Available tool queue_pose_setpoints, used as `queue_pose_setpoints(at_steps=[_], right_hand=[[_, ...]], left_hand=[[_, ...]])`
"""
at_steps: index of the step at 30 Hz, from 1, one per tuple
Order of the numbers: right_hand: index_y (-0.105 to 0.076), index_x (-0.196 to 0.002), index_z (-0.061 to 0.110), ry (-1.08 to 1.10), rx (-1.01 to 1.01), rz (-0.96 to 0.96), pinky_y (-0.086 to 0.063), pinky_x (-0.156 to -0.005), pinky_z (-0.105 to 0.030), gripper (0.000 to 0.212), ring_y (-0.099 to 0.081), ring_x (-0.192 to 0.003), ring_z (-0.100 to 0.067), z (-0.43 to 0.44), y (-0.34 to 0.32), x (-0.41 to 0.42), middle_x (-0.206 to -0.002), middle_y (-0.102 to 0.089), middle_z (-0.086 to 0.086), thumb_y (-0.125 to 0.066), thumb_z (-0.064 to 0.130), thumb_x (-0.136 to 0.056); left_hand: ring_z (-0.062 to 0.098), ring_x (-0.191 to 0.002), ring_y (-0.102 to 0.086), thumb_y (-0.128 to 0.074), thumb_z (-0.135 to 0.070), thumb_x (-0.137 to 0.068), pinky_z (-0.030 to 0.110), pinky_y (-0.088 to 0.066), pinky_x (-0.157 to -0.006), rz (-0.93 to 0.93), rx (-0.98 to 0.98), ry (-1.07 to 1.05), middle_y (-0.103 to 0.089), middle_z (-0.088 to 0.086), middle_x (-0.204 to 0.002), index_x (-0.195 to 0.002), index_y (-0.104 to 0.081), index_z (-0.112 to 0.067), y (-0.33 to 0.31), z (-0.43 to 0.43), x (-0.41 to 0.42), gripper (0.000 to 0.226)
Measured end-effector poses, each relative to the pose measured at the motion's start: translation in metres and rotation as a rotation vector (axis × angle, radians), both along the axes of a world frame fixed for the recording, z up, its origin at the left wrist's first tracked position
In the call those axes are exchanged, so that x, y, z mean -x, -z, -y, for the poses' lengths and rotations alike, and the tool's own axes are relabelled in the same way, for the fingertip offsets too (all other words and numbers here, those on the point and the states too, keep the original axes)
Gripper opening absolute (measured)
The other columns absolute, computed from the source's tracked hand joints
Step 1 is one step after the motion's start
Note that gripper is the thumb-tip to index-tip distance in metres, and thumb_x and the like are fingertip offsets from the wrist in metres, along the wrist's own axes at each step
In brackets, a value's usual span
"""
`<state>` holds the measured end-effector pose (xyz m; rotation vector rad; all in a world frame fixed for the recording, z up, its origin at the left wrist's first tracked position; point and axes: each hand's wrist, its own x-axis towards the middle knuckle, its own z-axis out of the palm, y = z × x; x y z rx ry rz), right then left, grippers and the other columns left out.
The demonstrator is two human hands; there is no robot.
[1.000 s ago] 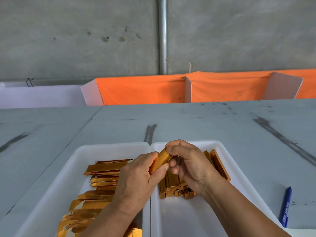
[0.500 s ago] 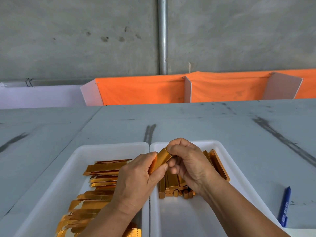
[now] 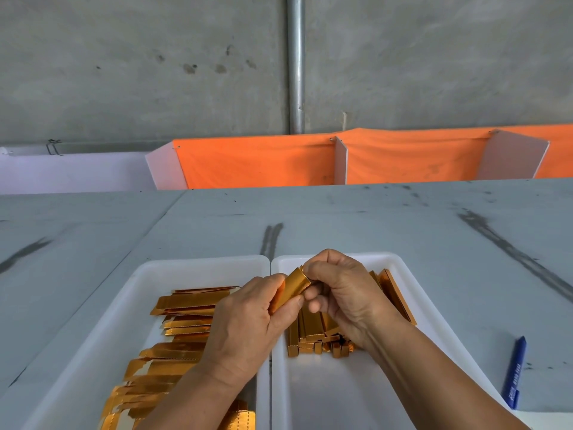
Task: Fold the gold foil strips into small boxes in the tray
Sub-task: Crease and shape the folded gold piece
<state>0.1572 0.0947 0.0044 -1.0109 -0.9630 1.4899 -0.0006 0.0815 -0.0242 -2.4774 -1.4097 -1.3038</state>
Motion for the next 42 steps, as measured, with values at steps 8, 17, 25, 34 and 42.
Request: queue_pose_setpoints(at_steps=[8,17,25,34,42], right_hand=[[-0.065,-0.082,-0.002,-0.005,-0.011,0.096,-0.051,-0.040,-0.019,0.007,-0.061,-0.039,-0.016,0.0024,-0.0045,-0.0056,-0.058,-0.066,-0.016,-0.065,-0.002,-0.089],[-0.072,-0.096,-0.004,-0.011,-0.049,0.104,-0.056,-0.051,-0.021,0.013,-0.067,-0.051,-0.018,0.0036,-0.0021,-0.0068,-0.069,-0.069,-0.020,-0.060,-0.002,-0.093],[-0.077,-0.094,0.010,0.002,-0.084,0.218,-0.056,-0.057,-0.022,0.018,-0.066,-0.054,-0.019,0.0042,-0.0015,-0.0073,-0.073,-0.071,-0.017,-0.061,0.002,-0.094],[-0.074,-0.095,0.021,0.015,-0.207,0.399,-0.059,-0.068,-0.022,0.019,-0.071,-0.061,-0.017,0.0068,-0.0008,-0.0062,-0.070,-0.074,-0.008,-0.060,0.009,-0.097],[-0.071,-0.095,0.032,0.076,-0.306,0.557,-0.058,-0.072,-0.022,0.027,-0.073,-0.066,-0.011,0.0077,0.0054,-0.0018,-0.075,-0.073,0.002,-0.056,0.009,-0.099]], left_hand=[[0.007,-0.056,-0.050,-0.050,-0.051,-0.086,0.017,-0.045,-0.049,-0.065,0.028,-0.023,-0.055,-0.008,-0.070,-0.097,-0.067,-0.014,-0.0001,0.0008,0.0013,0.042],[0.009,-0.059,-0.049,-0.045,-0.057,-0.084,0.012,-0.037,-0.054,-0.029,0.062,-0.061,-0.048,-0.012,-0.073,-0.101,-0.067,-0.015,0.0025,-0.0022,0.0019,0.050],[0.009,-0.062,-0.051,-0.045,-0.057,-0.085,0.009,-0.035,-0.056,-0.050,0.093,-0.080,-0.049,-0.012,-0.076,-0.105,-0.065,-0.017,0.0023,-0.0020,0.0027,0.049],[0.009,-0.061,-0.050,-0.048,-0.054,-0.085,0.012,-0.038,-0.054,-0.059,0.080,-0.094,-0.057,-0.006,-0.076,-0.103,-0.067,-0.012,-0.0003,0.0008,0.0021,0.049],[0.009,-0.059,-0.052,-0.049,-0.052,-0.085,0.014,-0.040,-0.052,-0.060,0.087,-0.113,-0.059,-0.005,-0.073,-0.102,-0.068,-0.013,0.0004,0.0008,0.0007,0.047]])
